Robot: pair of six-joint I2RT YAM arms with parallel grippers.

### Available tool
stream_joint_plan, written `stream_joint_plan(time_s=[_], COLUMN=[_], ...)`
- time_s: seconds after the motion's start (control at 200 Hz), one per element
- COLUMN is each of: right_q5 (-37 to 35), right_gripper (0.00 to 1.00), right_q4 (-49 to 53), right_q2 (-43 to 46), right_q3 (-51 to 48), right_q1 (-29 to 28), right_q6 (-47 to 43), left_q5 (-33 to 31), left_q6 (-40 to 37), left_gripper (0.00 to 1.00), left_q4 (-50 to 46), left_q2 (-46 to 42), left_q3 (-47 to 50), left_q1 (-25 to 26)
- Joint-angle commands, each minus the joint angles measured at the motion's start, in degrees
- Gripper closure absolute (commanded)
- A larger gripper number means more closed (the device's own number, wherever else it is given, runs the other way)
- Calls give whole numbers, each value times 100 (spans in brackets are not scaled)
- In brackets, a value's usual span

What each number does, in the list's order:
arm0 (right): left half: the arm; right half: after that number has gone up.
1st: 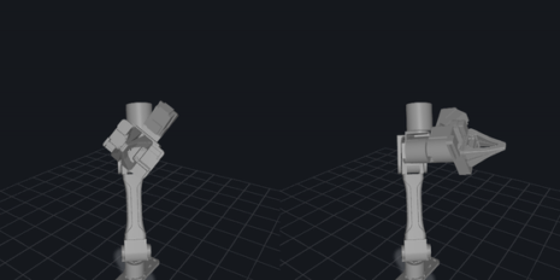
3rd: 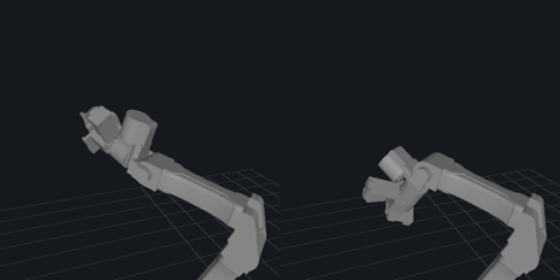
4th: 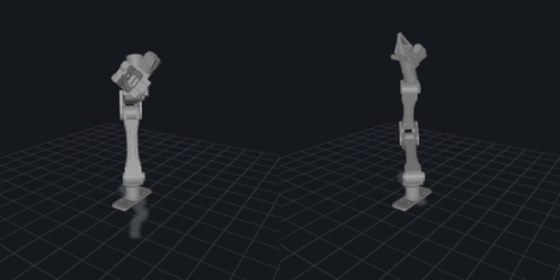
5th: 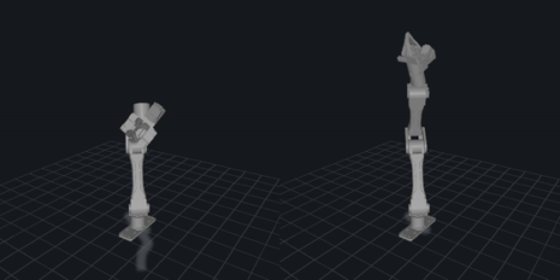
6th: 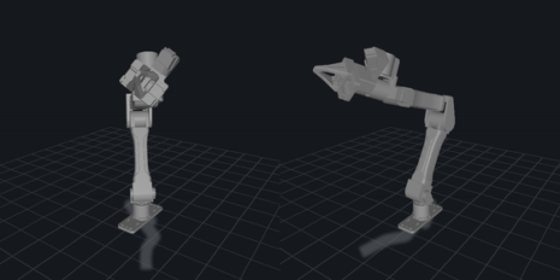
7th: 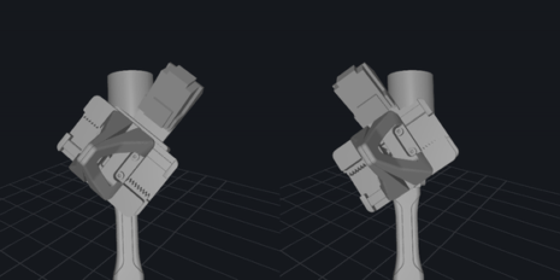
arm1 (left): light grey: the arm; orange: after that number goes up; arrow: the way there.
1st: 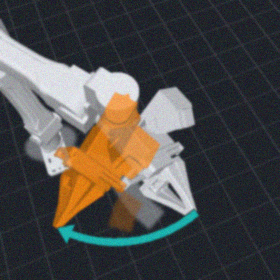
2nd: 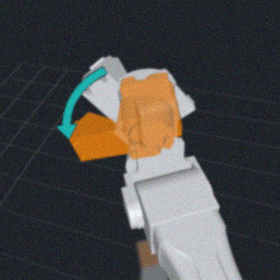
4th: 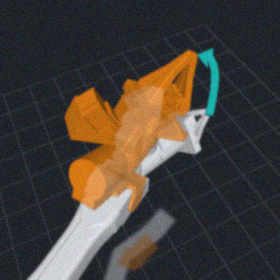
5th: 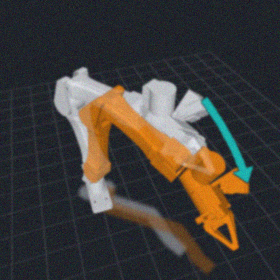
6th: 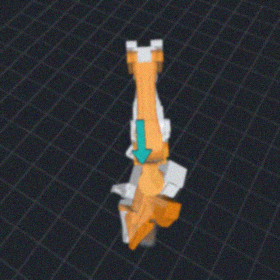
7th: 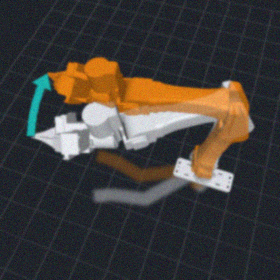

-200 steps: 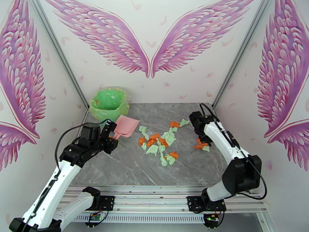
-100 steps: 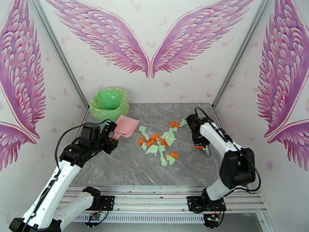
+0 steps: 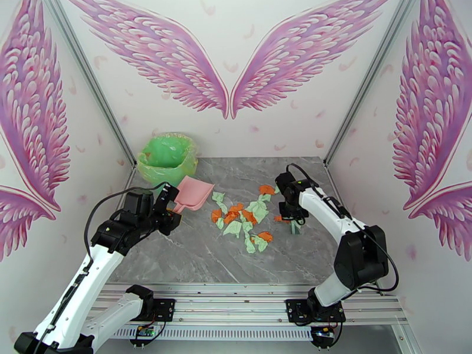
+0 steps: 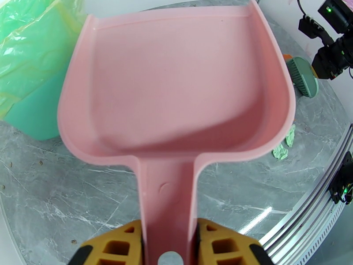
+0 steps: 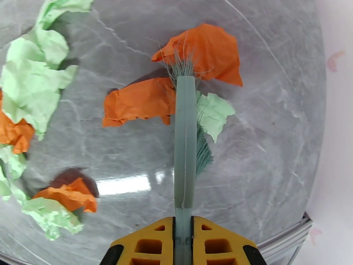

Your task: Sweep away the paper scraps from the table

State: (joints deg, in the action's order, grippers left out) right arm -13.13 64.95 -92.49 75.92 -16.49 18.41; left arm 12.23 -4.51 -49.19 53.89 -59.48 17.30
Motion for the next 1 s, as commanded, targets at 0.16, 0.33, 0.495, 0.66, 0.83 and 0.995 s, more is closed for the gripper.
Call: stream_joint_plan(time_s=[0.16, 0.33, 0.495, 0.66, 0.83, 0.995], right_q5=[689, 567, -134, -1272, -2007, -2339], right_gripper=[100, 100, 100, 100, 100, 100], right_q4=[35, 326, 765, 1183, 1310, 1185], right_q2=[558, 1233, 1575, 1257, 915, 482], right_q3=[344, 349, 526, 814, 736, 424], right_q1=[-250, -250, -247, -219, -215, -214], right_q6=[235, 231, 149, -12, -4, 7], left_q5=[45, 39, 77, -230, -673, -628], left_q6=[-45, -49, -8, 73, 235, 321], left_gripper=[100, 100, 100, 100, 100, 100], left_q4=[102, 116, 112, -40, -110, -11], left_q2=[-41, -36, -12, 68, 125, 96], left_q3=[75, 86, 61, -42, -62, 15], left_q1=[1, 1, 9, 159, 687, 799])
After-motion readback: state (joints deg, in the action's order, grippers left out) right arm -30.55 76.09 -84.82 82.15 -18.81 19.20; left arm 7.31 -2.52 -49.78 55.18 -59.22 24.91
